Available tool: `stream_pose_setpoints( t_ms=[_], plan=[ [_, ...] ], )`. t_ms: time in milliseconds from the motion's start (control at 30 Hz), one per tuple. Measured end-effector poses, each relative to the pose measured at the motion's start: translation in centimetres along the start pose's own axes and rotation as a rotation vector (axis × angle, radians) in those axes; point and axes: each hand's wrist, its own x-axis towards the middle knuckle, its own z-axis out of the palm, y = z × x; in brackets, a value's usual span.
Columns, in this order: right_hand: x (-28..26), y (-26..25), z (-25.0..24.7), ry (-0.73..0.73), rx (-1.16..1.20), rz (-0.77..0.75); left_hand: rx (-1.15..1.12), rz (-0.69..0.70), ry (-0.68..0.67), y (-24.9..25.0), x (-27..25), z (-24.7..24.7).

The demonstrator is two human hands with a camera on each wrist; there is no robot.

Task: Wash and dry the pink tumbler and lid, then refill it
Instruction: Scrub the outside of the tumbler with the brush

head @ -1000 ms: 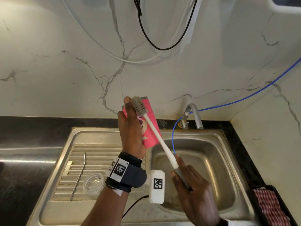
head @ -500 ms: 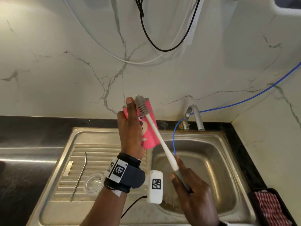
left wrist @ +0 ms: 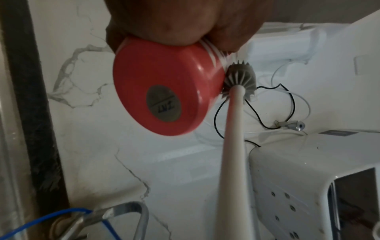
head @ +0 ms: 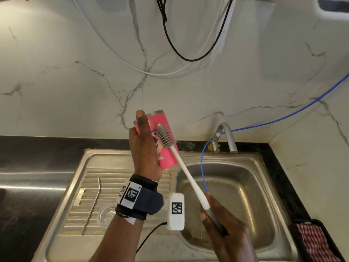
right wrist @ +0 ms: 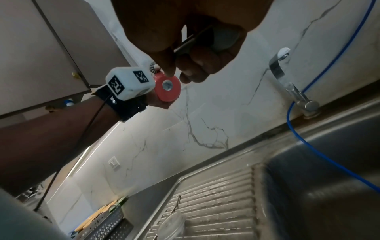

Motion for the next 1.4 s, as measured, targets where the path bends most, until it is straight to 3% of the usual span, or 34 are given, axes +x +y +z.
stream_pose_setpoints(
  t_ms=[167, 367, 533, 633, 767, 933, 1200, 1400],
  plan=[
    [2.5, -0.3, 0.5, 0.029, -0.020, -0.024, 0.043, -0.024, -0.035, -0.9, -1.2, 0.5],
    [0.4, 0.1, 0.0, 0.000, 0.059, 0.044, 0.013, -0.021, -0.015, -0.1, 0.4, -0.2],
    [3.1, -0.3, 0.5, 0.045, 0.075, 0.044, 0.055, -0.045, -0.061, -1.4, -0.9, 0.5],
    [2.0, -0.3, 0.4, 0.022, 0.047, 0.011, 0.058, -0.031, -0.032, -0.6, -0.4, 0.4],
    [0.4, 0.1, 0.1, 0.006, 0.085, 0.099, 0.014, -0.017, -0.006, -0.1, 0.7, -0.2],
    [3.2, -0.6, 0.7, 0.054, 0.087, 0.049, 0.035, -0.063, -0.076, -1.6, -0.9, 0.5],
    [-1.2, 0.3, -0.3, -0.036, 0.028, 0.063, -0.039, 0.036, 0.050, 0.9, 1.6, -1.0],
    [0.4, 0.1, 1.2, -0.026, 0.037, 0.050, -0.008, -0.015, -0.024, -0.8, -0.3, -0.3]
  ],
)
